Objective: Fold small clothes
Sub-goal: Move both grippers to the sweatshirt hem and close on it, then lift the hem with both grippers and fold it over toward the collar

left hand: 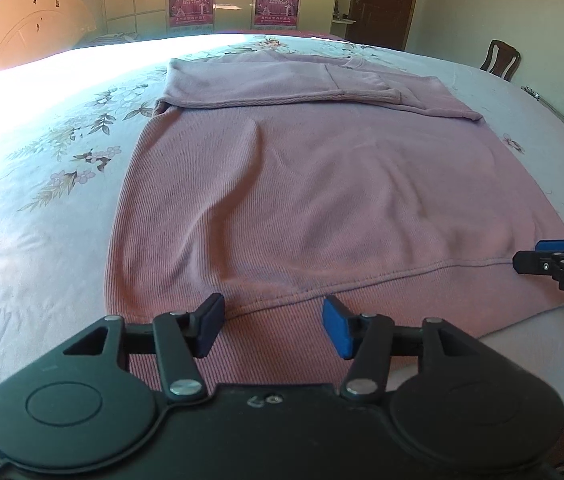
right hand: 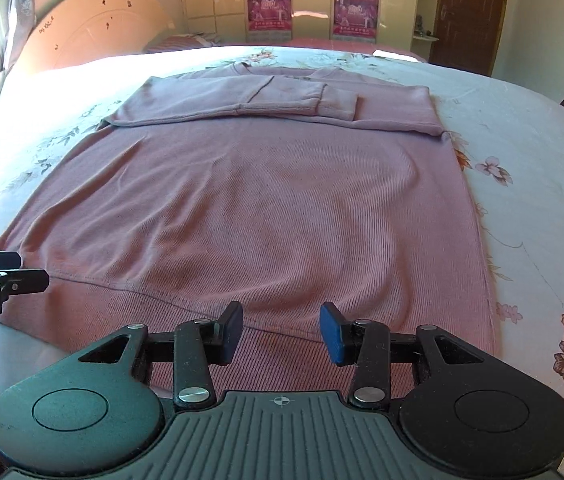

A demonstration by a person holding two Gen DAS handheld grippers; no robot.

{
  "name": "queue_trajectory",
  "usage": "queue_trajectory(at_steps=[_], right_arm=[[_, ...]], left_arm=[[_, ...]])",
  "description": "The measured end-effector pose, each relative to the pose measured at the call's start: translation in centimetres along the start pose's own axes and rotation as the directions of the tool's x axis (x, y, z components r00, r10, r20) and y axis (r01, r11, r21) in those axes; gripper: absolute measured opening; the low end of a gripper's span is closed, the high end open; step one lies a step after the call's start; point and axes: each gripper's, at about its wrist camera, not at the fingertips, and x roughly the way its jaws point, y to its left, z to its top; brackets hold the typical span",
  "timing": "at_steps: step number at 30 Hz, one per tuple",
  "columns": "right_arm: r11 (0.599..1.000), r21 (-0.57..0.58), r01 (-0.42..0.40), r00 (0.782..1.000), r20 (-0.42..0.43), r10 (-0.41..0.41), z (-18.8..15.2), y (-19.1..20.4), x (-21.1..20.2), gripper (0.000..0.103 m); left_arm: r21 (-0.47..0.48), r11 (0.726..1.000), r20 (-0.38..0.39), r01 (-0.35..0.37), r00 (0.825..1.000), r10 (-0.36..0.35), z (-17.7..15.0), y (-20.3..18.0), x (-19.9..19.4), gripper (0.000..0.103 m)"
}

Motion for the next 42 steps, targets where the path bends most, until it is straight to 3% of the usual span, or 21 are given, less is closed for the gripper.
queue_trajectory(at_steps=[12, 21, 27, 31, 34, 35, 38, 42], right_arm=[[0.992, 0.074, 0.098, 0.995, -0.015, -0.098, -2.4, -4.6, -1.3, 0.042], [0.978, 0.14, 0.154, 0.988, -0.001, -0.155, -2.7, -7.8, -3.6, 0.043], [0.959, 0.243, 0.147, 0.989, -0.037, -0.142, -3.0, -10.6, -3.3, 0.043], [0.947, 0.303, 0.104, 0.995, -0.045, -0.095, -3.0, -11.5, -3.2, 0.043], [0.938, 0.338, 0.071, 0.997, -0.045, -0.06, -3.0, -12.1, -3.3, 0.042], [0.936, 0.348, 0.056, 0.998, -0.043, -0.044, -3.0, -12.2, -3.3, 0.042], [0.944, 0.327, 0.043, 0.998, -0.05, -0.028, -2.9, -11.8, -3.4, 0.04], [0.94, 0.341, 0.01, 0.998, -0.054, 0.009, -2.8, -11.8, -3.4, 0.012]], left_arm=[[-0.014, 1.0, 0.018, -0.006, 1.0, 0.006, -1.3, 1.6, -1.1, 0.055], [-0.148, 0.988, 0.038, -0.05, 0.998, 0.056, -1.3, 5.1, -3.6, 0.056], [-0.315, 0.949, -0.023, 0.024, 0.999, -0.033, -1.9, 8.5, -2.4, 0.054], [-0.334, 0.941, -0.012, 0.052, 0.998, -0.06, -2.1, 8.7, -1.9, 0.053], [-0.327, 0.941, -0.021, 0.085, 0.995, -0.097, -2.0, 8.5, -1.7, 0.036], [-0.328, 0.939, -0.024, 0.1, 0.993, -0.114, -2.0, 8.4, -1.6, 0.025], [-0.345, 0.928, -0.031, 0.138, 0.987, -0.158, -1.8, 8.5, -1.3, 0.014], [-0.345, 0.918, -0.026, 0.198, 0.975, -0.22, -0.7, 8.4, -1.1, 0.008]])
